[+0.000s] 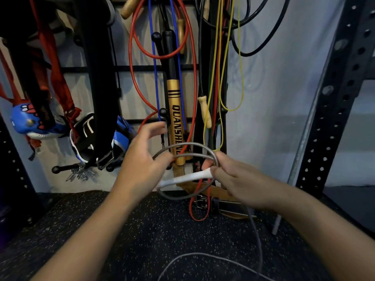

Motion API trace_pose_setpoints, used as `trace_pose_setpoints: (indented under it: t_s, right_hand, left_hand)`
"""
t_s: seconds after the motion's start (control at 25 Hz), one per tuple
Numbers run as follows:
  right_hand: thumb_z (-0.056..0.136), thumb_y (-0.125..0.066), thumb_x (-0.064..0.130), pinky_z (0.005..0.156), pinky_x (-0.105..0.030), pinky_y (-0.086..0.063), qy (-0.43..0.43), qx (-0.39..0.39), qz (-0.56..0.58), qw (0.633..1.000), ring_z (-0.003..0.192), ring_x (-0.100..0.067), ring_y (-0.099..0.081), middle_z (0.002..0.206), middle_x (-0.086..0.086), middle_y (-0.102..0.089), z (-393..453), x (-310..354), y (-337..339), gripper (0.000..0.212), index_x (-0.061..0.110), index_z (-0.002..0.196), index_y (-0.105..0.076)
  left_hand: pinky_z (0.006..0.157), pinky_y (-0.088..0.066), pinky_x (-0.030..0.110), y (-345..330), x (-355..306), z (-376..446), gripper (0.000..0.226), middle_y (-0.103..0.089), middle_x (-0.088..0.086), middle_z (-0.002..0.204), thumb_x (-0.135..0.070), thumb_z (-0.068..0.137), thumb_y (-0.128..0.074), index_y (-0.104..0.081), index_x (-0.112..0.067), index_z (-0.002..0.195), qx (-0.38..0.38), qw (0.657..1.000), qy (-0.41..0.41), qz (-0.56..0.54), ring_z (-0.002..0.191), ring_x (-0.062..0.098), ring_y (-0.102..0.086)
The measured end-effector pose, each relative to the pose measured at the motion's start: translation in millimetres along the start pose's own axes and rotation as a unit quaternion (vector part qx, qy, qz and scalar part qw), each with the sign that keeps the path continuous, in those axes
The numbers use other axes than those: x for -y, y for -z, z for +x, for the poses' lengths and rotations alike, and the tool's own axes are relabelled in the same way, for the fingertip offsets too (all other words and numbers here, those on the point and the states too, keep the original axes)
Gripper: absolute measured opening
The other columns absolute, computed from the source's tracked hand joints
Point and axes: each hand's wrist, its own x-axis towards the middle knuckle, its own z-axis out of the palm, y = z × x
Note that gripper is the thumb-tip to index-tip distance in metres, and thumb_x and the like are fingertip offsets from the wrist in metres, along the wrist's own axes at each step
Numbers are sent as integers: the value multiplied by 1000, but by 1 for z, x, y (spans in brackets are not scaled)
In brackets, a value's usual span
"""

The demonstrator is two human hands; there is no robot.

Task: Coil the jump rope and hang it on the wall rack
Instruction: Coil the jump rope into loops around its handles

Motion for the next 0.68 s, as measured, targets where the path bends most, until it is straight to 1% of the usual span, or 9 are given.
trace_pose_setpoints:
  t_s: [0.12,0.16,0.24,0.36,0.44,0.52,0.56,0.6,0.68]
  right_hand:
    - [108,-37,43,72,-42,-53,35,38,-59,997,72,-15,-55,85,-1,-60,-1,6,4,16,35,116,-49]
    - [107,-38,46,76,-46,-54,47,39,-68,996,76,-16,-58,90,-4,-64,-1,8,3,18,35,119,-46]
    - [105,-41,49,66,-38,-52,64,25,-51,996,66,-7,-52,85,-1,-63,-2,8,2,18,37,119,-41]
    - [104,-46,45,56,-25,-41,92,-4,-15,996,54,-3,-42,83,-2,-66,-2,10,4,14,39,111,-36]
    - [105,-48,38,53,-24,-38,111,-11,-9,994,51,-3,-42,81,-3,-67,-2,8,3,11,38,108,-38]
    - [106,-49,35,51,-19,-37,129,-15,18,991,49,-1,-48,79,1,-69,-2,6,0,6,35,107,-44]
    - [105,-50,34,50,-19,-38,137,-17,38,990,49,-1,-50,78,3,-71,-2,6,-1,4,33,107,-47]
    - [105,-51,32,49,-19,-38,142,-21,60,988,49,-1,-52,76,3,-71,-3,7,-2,4,30,108,-50]
    - [103,-57,18,48,-11,-40,140,-35,127,981,49,1,-56,71,2,-68,-5,8,0,10,18,112,-59]
  left_hand:
    - [92,-46,8,6,-26,-1,39,-68,-25,119,-46,90,-69,-61,-41,128,203,964,-108,131,110,-12,-59]
    - [85,-47,7,5,-31,-1,41,-70,-23,111,-53,86,-68,-63,-40,125,226,956,-116,149,103,-12,-61]
    - [70,-52,12,4,-33,0,45,-73,-19,91,-61,76,-67,-68,-34,112,225,962,-97,117,84,-7,-66]
    - [45,-39,9,1,-31,1,34,-62,-21,56,-50,81,-69,-73,-19,95,219,974,-27,44,49,-5,-55]
    - [47,-40,10,-1,-29,-2,29,-66,-17,59,-46,89,-65,-76,-20,94,241,970,-12,24,49,-3,-55]
    - [62,-51,16,-2,-27,-6,33,-78,-8,82,-49,93,-57,-78,-23,96,272,962,-21,-3,69,3,-68]
    - [68,-51,12,-2,-27,-7,33,-81,-5,88,-45,96,-55,-78,-22,98,282,959,-19,-24,78,2,-72]
    - [67,-49,7,-1,-27,-8,32,-81,-8,84,-38,99,-53,-77,-18,102,284,957,-10,-47,78,-1,-73]
    - [52,-42,2,0,-27,-9,27,-70,-17,55,-24,103,-49,-72,-11,110,283,955,15,-88,53,-9,-64]
